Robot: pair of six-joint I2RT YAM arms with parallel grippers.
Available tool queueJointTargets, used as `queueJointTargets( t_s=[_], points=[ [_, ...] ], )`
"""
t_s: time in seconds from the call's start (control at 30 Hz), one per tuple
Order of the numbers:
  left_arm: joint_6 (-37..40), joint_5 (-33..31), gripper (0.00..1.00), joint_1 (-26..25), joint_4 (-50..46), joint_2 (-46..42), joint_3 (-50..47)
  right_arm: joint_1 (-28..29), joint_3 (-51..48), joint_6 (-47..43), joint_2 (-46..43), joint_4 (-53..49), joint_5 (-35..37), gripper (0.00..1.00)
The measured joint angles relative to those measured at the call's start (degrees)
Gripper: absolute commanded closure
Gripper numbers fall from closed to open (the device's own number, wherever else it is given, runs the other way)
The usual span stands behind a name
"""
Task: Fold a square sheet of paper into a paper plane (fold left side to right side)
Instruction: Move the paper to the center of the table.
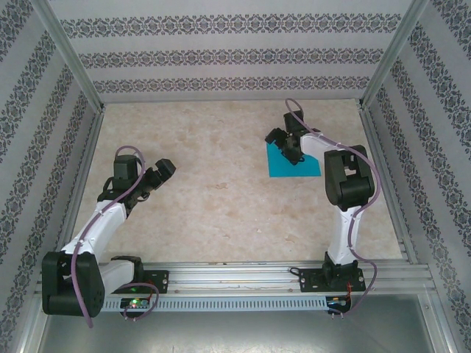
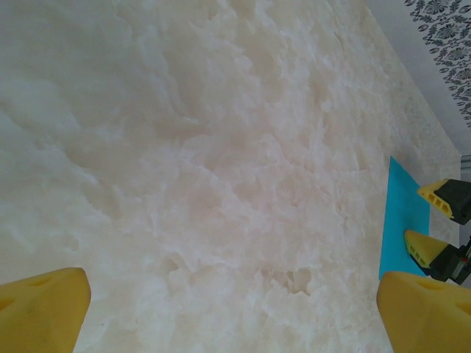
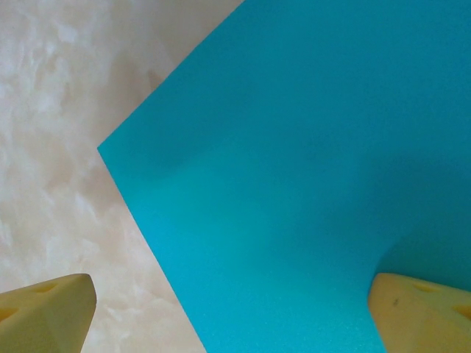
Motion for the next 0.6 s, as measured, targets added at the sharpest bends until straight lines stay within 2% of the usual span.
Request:
queueJointTargets(
  t_s=[0.6],
  points=[
    [-0.1,0.2,0.03,0.0,0.0,1.2,0.0,19.8,-15.1,15.9,-11.0,1.8,4.5,0.02]
  ],
)
